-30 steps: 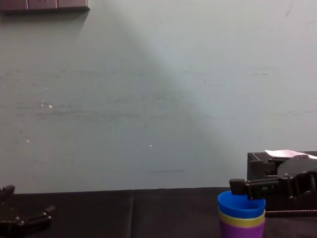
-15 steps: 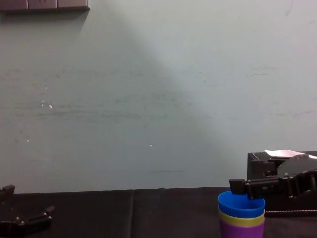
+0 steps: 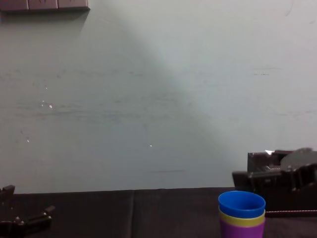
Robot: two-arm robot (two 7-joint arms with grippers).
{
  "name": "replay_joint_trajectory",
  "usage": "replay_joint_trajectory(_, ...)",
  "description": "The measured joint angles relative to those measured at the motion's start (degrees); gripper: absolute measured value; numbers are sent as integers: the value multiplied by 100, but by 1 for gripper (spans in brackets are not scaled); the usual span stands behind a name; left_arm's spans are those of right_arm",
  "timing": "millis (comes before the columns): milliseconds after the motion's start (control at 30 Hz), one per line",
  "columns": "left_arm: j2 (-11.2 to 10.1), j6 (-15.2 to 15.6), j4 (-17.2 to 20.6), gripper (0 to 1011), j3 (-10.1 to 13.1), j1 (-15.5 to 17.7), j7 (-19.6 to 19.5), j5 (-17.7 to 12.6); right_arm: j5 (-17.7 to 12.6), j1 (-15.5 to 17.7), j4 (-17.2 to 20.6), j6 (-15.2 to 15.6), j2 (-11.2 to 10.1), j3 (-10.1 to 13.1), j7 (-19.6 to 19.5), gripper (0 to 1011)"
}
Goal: Stack the three plastic cups sequentially using one hand.
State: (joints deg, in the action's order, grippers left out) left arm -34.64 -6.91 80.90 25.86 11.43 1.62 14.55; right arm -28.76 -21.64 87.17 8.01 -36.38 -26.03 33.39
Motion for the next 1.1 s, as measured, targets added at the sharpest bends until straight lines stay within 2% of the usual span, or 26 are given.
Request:
replay_joint_trajectory(167,0,0,0,1011,0,0,0,0,-92,169,276,-19,-133,178,-88,1000)
replay_joint_trajectory(400,0,0,0,1011,0,0,0,0,-236,722,816,-149,-468,613,-350,1002)
replay_joint_trajectory(567,0,0,0,1012,0,0,0,0,-285,1128,959,-253,-595,935,-589,1000)
replay_joint_trajectory(700,0,0,0,1011,0,0,0,0,-237,1411,967,-322,-609,1171,-826,1000)
replay_joint_trajectory(833,0,0,0,1011,0,0,0,0,-145,1516,888,-331,-567,1260,-975,1000)
replay_joint_trajectory(1100,0,0,0,1011,0,0,0,0,185,1596,520,-282,-319,1343,-1340,1000)
